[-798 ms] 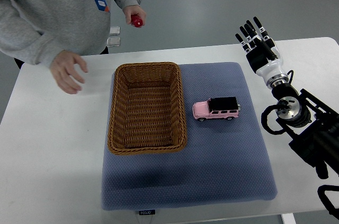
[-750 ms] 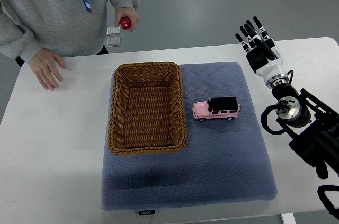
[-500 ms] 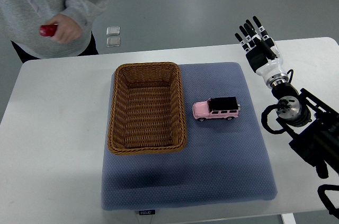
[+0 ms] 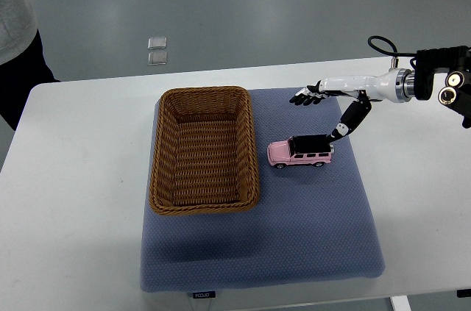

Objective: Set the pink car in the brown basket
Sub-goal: 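Lower the right hand onto the pink car and close fingers around it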

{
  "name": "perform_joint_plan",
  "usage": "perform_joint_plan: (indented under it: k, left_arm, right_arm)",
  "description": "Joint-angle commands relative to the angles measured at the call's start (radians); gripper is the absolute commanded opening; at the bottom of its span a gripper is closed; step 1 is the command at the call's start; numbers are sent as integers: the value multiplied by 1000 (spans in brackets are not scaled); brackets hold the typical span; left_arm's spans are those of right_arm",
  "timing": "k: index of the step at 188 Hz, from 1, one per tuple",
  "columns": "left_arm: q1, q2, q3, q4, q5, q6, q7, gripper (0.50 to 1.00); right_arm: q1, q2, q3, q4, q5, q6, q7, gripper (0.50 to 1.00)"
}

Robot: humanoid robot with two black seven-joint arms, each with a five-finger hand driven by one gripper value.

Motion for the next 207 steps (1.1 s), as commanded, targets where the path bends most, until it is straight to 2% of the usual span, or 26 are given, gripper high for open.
perform_joint_plan:
  k: [1, 36, 88, 148, 207]
  left_arm:
    - [0, 0, 0, -2, 0, 0, 0, 1000]
    - [0, 0, 0, -2, 0, 0, 0, 1000]
    - [0, 0, 0, 1, 0, 0, 0, 1000]
    - [0, 0, 0, 3, 0, 0, 2, 1000]
    - [0, 0, 2, 3, 0, 0, 3, 1000]
  right_arm:
    - [55, -2, -75, 16, -5, -4, -51, 913]
    - [38, 27, -75, 15, 70, -36, -119, 913]
    - [-16, 47, -73, 15, 133, -72, -122, 913]
    - [-76, 96, -75, 4, 135, -176, -134, 911]
    - [-105, 101, -75, -5, 127, -197, -134, 889]
